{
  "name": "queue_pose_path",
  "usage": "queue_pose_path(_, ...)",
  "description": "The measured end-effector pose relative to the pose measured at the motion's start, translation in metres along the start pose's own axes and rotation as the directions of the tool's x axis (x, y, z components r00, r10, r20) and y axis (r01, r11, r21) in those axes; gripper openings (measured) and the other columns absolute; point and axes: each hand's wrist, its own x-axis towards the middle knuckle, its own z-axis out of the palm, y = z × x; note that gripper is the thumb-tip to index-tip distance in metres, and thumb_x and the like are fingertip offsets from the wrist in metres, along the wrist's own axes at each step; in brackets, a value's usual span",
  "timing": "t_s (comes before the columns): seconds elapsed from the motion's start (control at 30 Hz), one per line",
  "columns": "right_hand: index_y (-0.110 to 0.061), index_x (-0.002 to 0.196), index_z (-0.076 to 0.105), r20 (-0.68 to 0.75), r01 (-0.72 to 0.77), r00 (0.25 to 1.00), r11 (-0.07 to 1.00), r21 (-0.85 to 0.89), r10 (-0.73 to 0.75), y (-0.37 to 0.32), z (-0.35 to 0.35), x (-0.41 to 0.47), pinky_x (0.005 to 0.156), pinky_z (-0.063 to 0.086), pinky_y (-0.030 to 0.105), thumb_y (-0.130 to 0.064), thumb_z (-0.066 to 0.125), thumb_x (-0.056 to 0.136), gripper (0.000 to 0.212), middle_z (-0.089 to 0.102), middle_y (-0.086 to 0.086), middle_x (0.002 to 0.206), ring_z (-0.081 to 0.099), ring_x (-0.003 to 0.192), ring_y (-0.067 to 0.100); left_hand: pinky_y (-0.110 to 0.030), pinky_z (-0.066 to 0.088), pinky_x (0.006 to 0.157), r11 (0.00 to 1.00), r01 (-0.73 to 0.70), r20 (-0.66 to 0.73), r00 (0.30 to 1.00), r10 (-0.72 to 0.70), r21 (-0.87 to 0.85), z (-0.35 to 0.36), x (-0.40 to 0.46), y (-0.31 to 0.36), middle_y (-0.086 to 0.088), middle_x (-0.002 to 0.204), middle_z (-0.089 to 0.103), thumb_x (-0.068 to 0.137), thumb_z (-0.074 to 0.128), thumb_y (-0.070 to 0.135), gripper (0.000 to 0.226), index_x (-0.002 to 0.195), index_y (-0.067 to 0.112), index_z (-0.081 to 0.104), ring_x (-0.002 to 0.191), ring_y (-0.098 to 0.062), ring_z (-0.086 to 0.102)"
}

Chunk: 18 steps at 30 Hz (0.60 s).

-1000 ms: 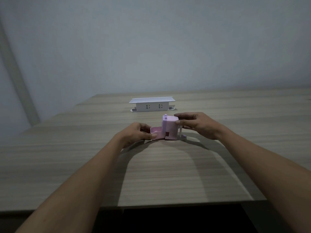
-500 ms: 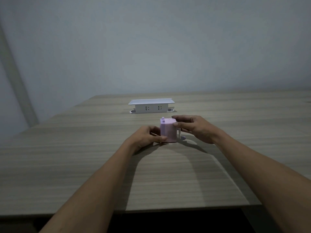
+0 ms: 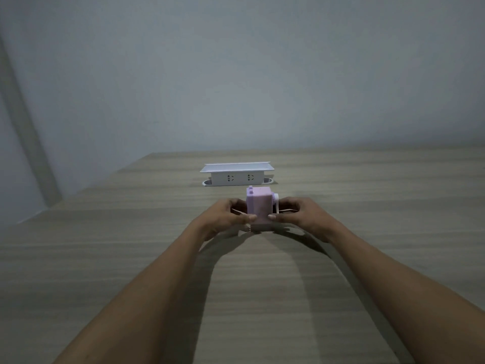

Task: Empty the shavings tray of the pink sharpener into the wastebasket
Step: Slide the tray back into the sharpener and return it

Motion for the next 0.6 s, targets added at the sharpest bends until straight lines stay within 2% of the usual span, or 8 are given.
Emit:
queue_pose_path(0.17,-0.003,0.120,0.072,-0.013,0.027,1.000,0.999,0.018,-0.027,-0.001,-0.003,0.010,0.097,0.057,0.034,-0.007,0.085,0.077,0.045,0.078,0.010,0.112,0.074,0.107,0.025,-0.034,0.053,0.093,0.999,-0.046,0.001,0.999,0.046,0.019,-0.006,0.007,0.004,-0.010,0.114,0.072,0.085,0.078,0.020,0.049,0.129,0.005,0.063,0.106,-0.024,0.068)
queue_pose_path(0.27,-0.002,0.119,0.072,-0.022,0.042,0.999,0.999,0.033,-0.041,-0.004,-0.008,0.017,0.089,0.059,0.025,-0.004,0.084,0.078,0.043,0.078,0.012,0.112,0.074,0.104,0.023,-0.025,0.052,0.083,0.998,-0.065,-0.002,0.998,0.065,0.013,-0.007,0.012,0.009,-0.008,0.108,0.072,0.086,0.076,0.019,0.045,0.127,0.005,0.064,0.098,-0.019,0.068)
queue_pose_path(0.37,-0.001,0.119,0.072,-0.033,0.031,0.999,0.999,0.034,-0.030,0.004,-0.015,0.050,0.088,0.058,0.025,-0.004,0.084,0.078,0.042,0.078,0.013,0.112,0.074,0.100,0.019,-0.016,0.051,0.072,0.997,-0.070,0.008,0.998,0.070,0.019,-0.016,0.046,0.006,-0.002,0.099,0.071,0.088,0.074,0.018,0.041,0.126,0.005,0.065,0.089,-0.011,0.066)
queue_pose_path(0.43,-0.001,0.119,0.072,-0.055,0.011,0.998,1.000,0.020,-0.010,0.012,-0.021,0.072,0.090,0.057,0.027,-0.006,0.084,0.078,0.043,0.078,0.012,0.112,0.074,0.100,0.019,-0.019,0.051,0.072,0.998,-0.058,-0.001,0.998,0.058,0.025,-0.019,0.070,0.005,-0.002,0.096,0.071,0.088,0.074,0.018,0.041,0.126,0.004,0.065,0.087,-0.012,0.066)
queue_pose_path(0.5,0.001,0.120,0.071,-0.068,0.004,0.998,1.000,0.014,-0.003,0.021,-0.026,0.090,0.085,0.058,0.021,-0.003,0.083,0.079,0.043,0.077,0.012,0.111,0.074,0.096,0.018,-0.022,0.052,0.073,0.998,-0.048,-0.003,0.999,0.049,0.031,-0.020,0.091,0.000,-0.002,0.095,0.070,0.089,0.074,0.017,0.039,0.124,0.004,0.065,0.086,-0.013,0.066)
queue_pose_path(0.6,0.002,0.120,0.069,-0.058,-0.014,0.998,0.999,0.035,0.016,0.035,-0.032,0.115,0.079,0.057,0.018,0.002,0.082,0.078,0.044,0.076,0.012,0.109,0.072,0.095,0.017,-0.019,0.054,0.064,0.998,-0.034,0.011,0.999,0.033,0.043,-0.022,0.119,-0.010,-0.003,0.094,0.071,0.091,0.072,0.018,0.036,0.124,0.005,0.066,0.082,-0.013,0.067)
